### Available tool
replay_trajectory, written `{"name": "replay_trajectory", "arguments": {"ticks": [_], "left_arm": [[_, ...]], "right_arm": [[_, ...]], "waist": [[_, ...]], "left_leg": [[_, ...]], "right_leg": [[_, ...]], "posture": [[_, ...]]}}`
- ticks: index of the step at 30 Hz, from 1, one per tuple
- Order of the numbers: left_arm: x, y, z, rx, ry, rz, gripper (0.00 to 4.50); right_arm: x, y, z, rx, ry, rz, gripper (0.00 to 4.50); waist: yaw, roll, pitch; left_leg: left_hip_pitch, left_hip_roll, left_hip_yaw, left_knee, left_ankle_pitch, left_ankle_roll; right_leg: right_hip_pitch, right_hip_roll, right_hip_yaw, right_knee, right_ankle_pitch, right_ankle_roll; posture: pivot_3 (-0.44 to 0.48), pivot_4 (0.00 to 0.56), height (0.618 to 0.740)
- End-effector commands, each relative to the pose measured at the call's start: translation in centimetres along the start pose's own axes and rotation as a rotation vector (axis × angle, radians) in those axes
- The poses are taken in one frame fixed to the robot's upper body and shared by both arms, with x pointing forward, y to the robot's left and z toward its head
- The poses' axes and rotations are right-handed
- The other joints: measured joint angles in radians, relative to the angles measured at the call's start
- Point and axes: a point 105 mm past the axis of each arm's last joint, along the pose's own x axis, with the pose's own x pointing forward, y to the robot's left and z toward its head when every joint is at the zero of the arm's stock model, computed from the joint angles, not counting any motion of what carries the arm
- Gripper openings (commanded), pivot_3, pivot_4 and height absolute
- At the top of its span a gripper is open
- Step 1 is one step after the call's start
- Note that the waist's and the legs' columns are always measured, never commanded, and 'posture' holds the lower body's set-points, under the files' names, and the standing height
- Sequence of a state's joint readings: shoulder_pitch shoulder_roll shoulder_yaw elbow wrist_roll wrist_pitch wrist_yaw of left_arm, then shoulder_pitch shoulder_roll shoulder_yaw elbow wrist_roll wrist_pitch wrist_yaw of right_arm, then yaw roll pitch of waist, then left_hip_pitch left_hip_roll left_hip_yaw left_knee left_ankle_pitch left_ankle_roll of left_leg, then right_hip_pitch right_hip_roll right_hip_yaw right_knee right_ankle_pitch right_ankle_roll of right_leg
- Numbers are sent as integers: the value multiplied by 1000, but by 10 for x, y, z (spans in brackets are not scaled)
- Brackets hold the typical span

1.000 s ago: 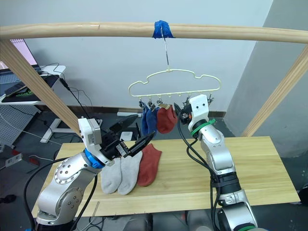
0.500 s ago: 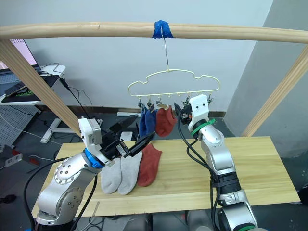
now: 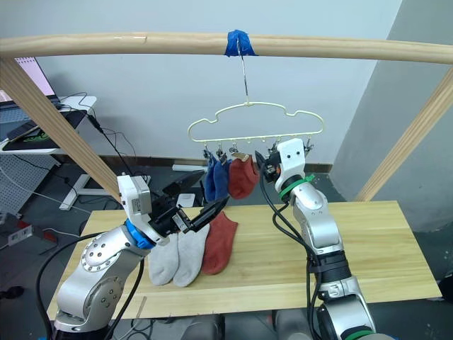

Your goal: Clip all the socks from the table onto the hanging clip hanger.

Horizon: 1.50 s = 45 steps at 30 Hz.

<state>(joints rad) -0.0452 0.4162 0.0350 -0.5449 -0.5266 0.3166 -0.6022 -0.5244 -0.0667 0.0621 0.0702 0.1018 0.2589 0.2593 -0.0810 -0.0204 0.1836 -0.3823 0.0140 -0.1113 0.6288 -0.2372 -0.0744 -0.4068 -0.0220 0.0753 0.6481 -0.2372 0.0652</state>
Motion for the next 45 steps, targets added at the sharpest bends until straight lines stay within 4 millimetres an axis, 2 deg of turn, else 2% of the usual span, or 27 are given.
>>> {"name": "replay_trajectory", "arguments": {"ticks": [1,10,13,18,19,29,39,44,45], "left_arm": [[0,-5,9,34,-36,-16,4500],[-1,-6,7,30,-31,-20,4500],[-1,-6,6,35,-27,-24,4500],[-1,-9,4,33,-25,-31,4500],[-1,-9,4,32,-25,-31,4500],[0,-14,2,23,-21,-31,4500],[0,-14,4,26,-21,-30,4500],[1,-14,5,27,-21,-31,4500],[1,-14,5,28,-22,-32,4500]], "right_arm": [[2,0,17,-2,-66,0,2812],[2,-2,17,9,-66,-10,2812],[1,-2,17,11,-69,-7,2166],[1,-1,18,11,-72,-3,383],[1,-1,18,11,-71,-4,214],[-2,-5,15,8,-53,6,207],[-3,0,15,-1,-53,30,207],[-1,-1,17,-16,-63,19,1897],[-1,-1,17,-17,-62,20,1897]], "waist": [[0,0,0],[0,0,0],[0,0,0],[-1,0,0],[-1,0,0],[-1,0,0],[-1,0,0],[-1,0,0],[0,0,0]], "left_leg": [[0,0,0,0,0,0],[0,0,0,0,0,0],[0,0,0,0,0,0],[0,0,0,0,0,0],[0,0,0,0,0,0],[0,0,0,0,0,0],[0,0,0,0,0,0],[0,0,0,0,0,0],[0,0,0,0,0,0]], "right_leg": [[0,0,0,0,0,0],[0,0,0,0,0,0],[0,0,0,0,0,0],[0,0,0,0,0,0],[0,0,0,0,0,0],[0,0,0,0,0,0],[0,0,0,0,-3,4],[0,0,0,0,-3,4],[0,0,0,0,-3,4]], "posture": [[-8,134,740],[-13,140,740],[-15,142,740],[-17,145,740],[-18,146,740],[-14,151,740],[-11,149,740],[-11,148,740],[-11,148,740]]}}
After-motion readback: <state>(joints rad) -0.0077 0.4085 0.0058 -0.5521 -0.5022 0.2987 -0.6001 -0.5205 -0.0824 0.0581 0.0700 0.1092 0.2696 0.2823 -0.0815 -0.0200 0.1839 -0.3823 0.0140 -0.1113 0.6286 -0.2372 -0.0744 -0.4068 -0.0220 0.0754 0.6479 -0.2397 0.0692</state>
